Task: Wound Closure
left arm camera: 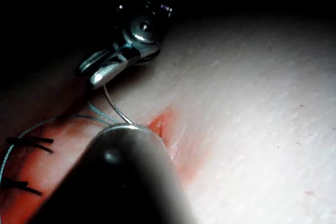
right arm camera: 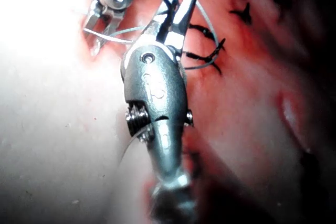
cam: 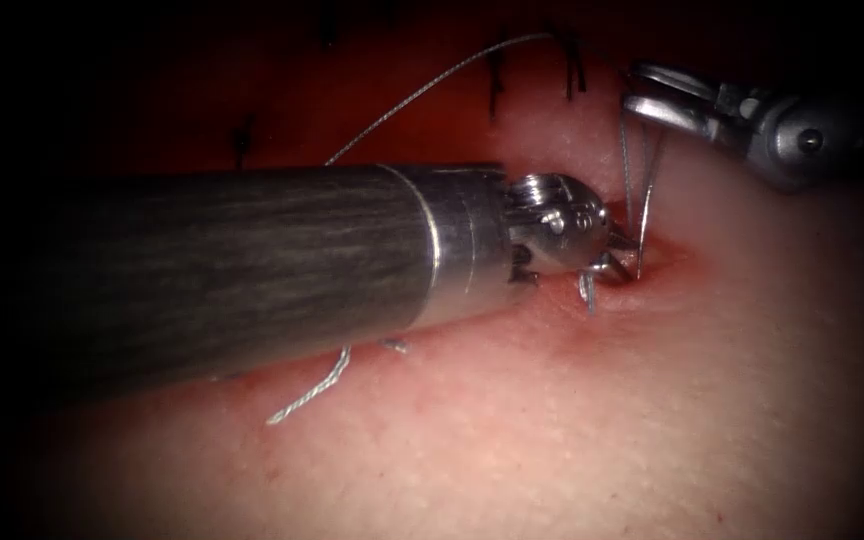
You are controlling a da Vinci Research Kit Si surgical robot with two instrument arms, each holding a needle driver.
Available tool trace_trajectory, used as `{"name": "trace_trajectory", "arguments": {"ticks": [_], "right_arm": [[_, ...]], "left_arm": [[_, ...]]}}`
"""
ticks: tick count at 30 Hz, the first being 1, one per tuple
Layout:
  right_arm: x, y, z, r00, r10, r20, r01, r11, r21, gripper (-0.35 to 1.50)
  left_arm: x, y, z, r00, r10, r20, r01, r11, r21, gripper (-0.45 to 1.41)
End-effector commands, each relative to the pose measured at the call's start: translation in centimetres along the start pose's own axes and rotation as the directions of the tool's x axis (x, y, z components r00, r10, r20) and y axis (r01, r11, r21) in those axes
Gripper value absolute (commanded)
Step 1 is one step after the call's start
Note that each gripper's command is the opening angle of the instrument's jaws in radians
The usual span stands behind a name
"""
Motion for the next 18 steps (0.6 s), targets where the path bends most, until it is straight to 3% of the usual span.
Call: {"name": "trace_trajectory", "arguments": {"ticks": [1,18], "right_arm": [[0.0,0.01,0.11,1.0,-0.022,-0.002,0.022,1.0,-0.001,-0.35],[-0.08,-0.18,0.09,0.971,-0.23,0.062,0.227,0.973,0.048,-0.35]], "left_arm": [[0.04,-0.05,0.05,1.0,0.002,-0.001,-0.002,1.0,0.002,0.54],[0.06,-0.02,0.04,1.0,-0.004,-0.001,0.004,1.0,0.001,0.49]]}}
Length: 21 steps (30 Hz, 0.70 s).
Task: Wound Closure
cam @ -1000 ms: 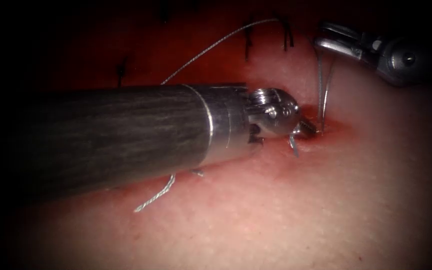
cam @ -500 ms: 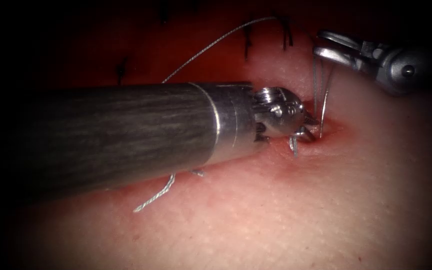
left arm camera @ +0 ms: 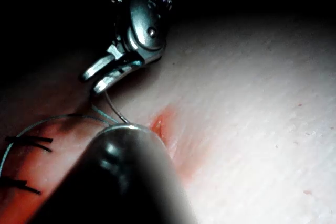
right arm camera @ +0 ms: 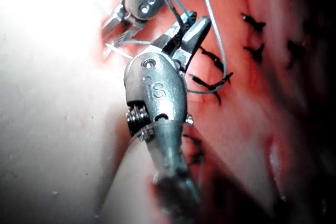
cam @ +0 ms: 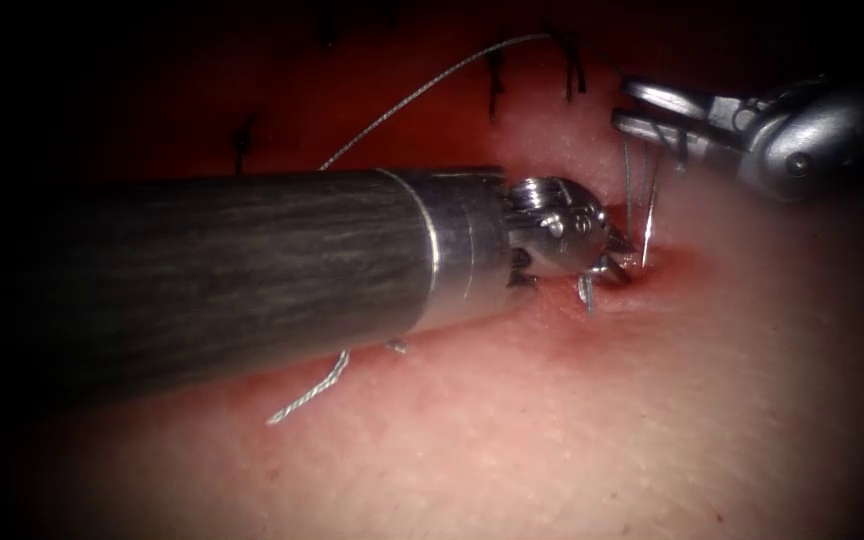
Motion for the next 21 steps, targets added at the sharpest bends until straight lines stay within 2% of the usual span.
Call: {"name": "trace_trajectory", "arguments": {"ticks": [1,5,14,21], "right_arm": [[-0.05,-0.05,0.11,1.0,-0.012,0.001,0.012,1.0,0.003,-0.35],[-0.08,-0.16,0.13,0.997,-0.072,0.02,0.072,0.997,0.039,-0.35],[-0.17,-0.31,0.09,0.995,-0.093,0.029,0.091,0.994,0.064,-0.35],[-0.19,-0.29,0.06,0.995,-0.093,0.037,0.09,0.993,0.071,-0.35]], "left_arm": [[0.05,-0.05,0.05,1.0,0.0,-0.002,0.0,1.0,0.002,0.49],[0.06,-0.07,0.04,1.0,-0.001,-0.001,0.001,1.0,0.004,0.54],[0.08,-0.07,0.04,1.0,-0.009,-0.002,0.009,1.0,0.004,0.57],[0.1,-0.03,0.0,1.0,-0.009,-0.002,0.009,1.0,0.001,0.56]]}}
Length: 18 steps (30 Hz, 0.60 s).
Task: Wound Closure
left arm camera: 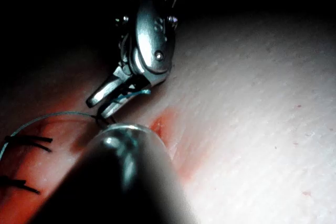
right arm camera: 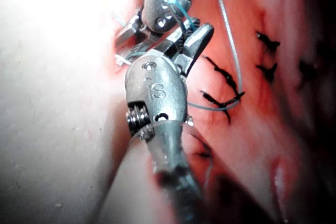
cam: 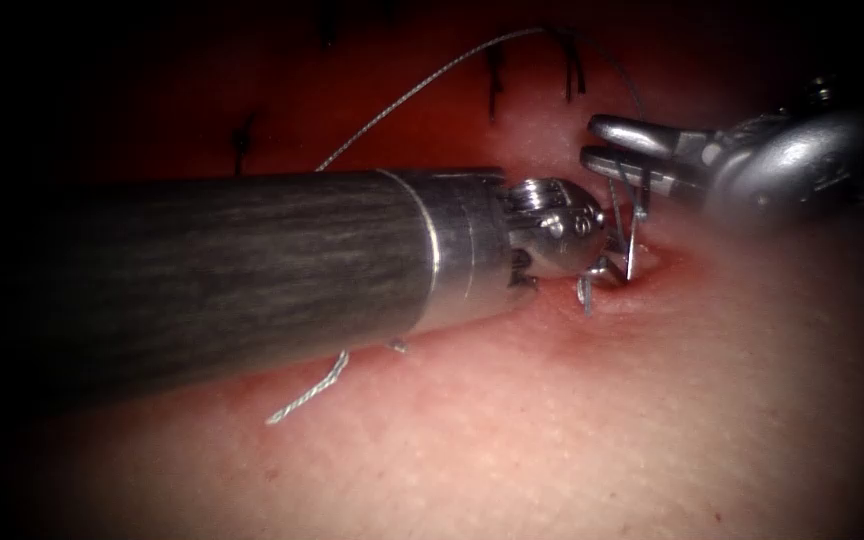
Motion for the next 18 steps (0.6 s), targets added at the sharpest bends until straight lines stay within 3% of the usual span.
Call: {"name": "trace_trajectory", "arguments": {"ticks": [1,18], "right_arm": [[-0.03,0.02,0.09,1.0,0.001,0.003,-0.001,1.0,0.002,-0.35],[-0.13,-0.03,-0.01,0.999,-0.03,0.03,0.029,0.999,0.037,-0.35]], "left_arm": [[0.05,-0.02,0.03,1.0,0.002,-0.001,-0.002,1.0,0.001,0.56],[0.11,0.12,-0.12,1.0,-0.001,-0.004,0.001,1.0,-0.01,0.61]]}}
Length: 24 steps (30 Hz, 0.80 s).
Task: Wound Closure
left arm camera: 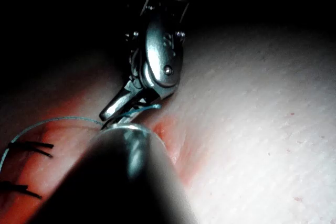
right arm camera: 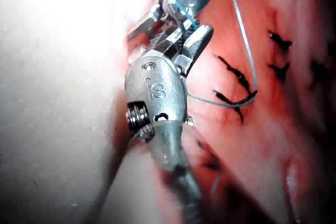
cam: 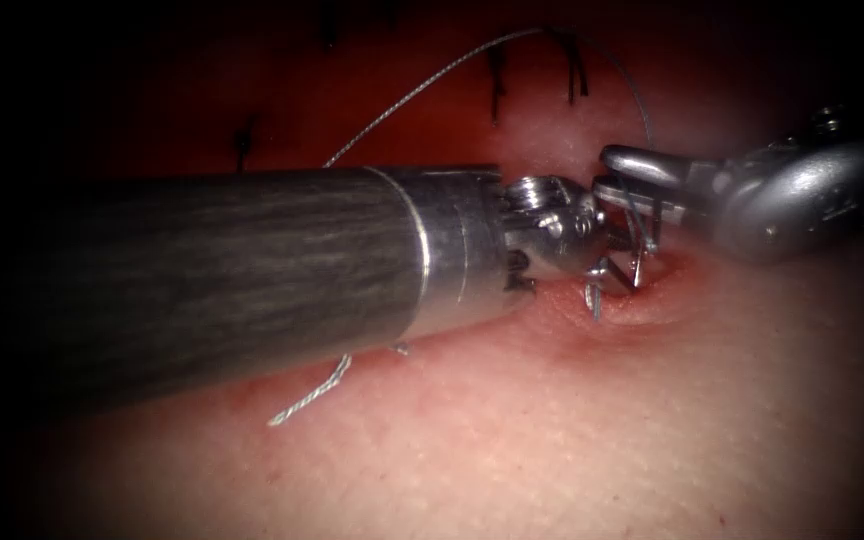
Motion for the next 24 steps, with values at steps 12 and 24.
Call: {"name": "trace_trajectory", "arguments": {"ticks": [12,24], "right_arm": [[-0.07,0.07,0.08,1.0,0.004,0.003,-0.004,1.0,-0.01,-0.35],[-0.12,0.17,0.1,0.999,0.045,0.012,-0.045,0.999,0.011,-0.35]], "left_arm": [[-0.09,0.4,-0.28,0.999,0.0,-0.052,0.003,0.997,0.071,0.36],[0.12,0.61,-0.12,0.995,-0.039,-0.092,0.047,0.994,0.094,0.32]]}}
